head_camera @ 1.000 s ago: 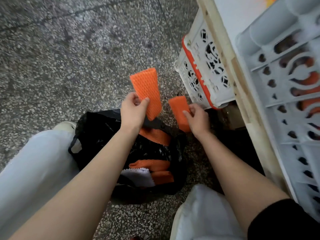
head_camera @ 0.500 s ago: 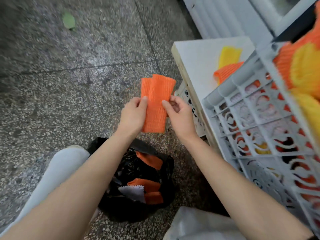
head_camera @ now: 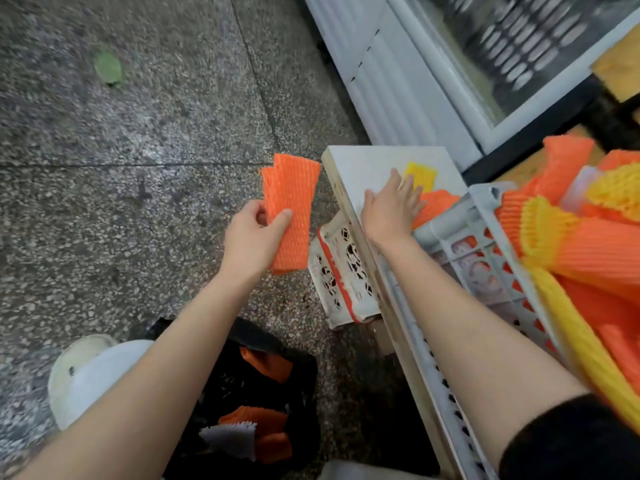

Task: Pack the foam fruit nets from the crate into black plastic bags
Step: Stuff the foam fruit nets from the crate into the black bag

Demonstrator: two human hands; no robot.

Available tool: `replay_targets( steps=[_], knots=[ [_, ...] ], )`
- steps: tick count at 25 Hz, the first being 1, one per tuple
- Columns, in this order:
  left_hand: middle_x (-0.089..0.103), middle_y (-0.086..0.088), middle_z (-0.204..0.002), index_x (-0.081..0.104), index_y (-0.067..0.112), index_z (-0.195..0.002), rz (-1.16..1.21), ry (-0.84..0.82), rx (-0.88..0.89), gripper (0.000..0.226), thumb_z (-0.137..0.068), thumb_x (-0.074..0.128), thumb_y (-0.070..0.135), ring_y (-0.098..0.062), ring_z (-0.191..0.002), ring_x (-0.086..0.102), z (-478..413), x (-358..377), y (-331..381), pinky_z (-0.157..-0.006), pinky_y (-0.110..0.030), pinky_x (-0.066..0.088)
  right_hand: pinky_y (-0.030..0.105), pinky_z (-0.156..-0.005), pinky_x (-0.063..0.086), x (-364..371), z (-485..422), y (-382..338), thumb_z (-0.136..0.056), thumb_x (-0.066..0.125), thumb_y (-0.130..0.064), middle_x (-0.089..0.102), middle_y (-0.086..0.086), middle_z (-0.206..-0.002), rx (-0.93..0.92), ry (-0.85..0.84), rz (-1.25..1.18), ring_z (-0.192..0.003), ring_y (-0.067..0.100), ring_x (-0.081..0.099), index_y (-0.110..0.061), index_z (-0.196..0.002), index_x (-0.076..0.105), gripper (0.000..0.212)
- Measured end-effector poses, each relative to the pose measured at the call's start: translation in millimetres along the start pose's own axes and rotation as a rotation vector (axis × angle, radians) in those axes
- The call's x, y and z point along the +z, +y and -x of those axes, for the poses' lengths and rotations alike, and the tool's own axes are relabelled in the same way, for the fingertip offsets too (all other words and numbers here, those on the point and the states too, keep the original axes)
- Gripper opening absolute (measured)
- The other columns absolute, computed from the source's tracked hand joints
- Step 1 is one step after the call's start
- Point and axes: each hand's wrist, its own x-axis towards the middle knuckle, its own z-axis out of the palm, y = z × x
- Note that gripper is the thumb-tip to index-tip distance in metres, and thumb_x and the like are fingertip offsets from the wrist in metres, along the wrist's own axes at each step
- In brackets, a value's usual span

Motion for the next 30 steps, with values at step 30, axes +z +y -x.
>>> replay_targets(
  steps=[30],
  knots=[
    [0.062,-0.006,-0.106,0.057,0.006,-0.114,0.022,-0.183,-0.076,0.029,-0.092,0.057,0.026,-0.024,-0.099,0.062,-42,32,6,-0.086,-0.04,0.053,0.043,-0.093,0.042,2,-14,-7,-0.078,0.054,0.0,0.05,0.014,-0.127,-0.087,-0.014,-0.083,-0.114,0.035,0.051,-0.005,-0.125,0.039,0.05]
  ],
)
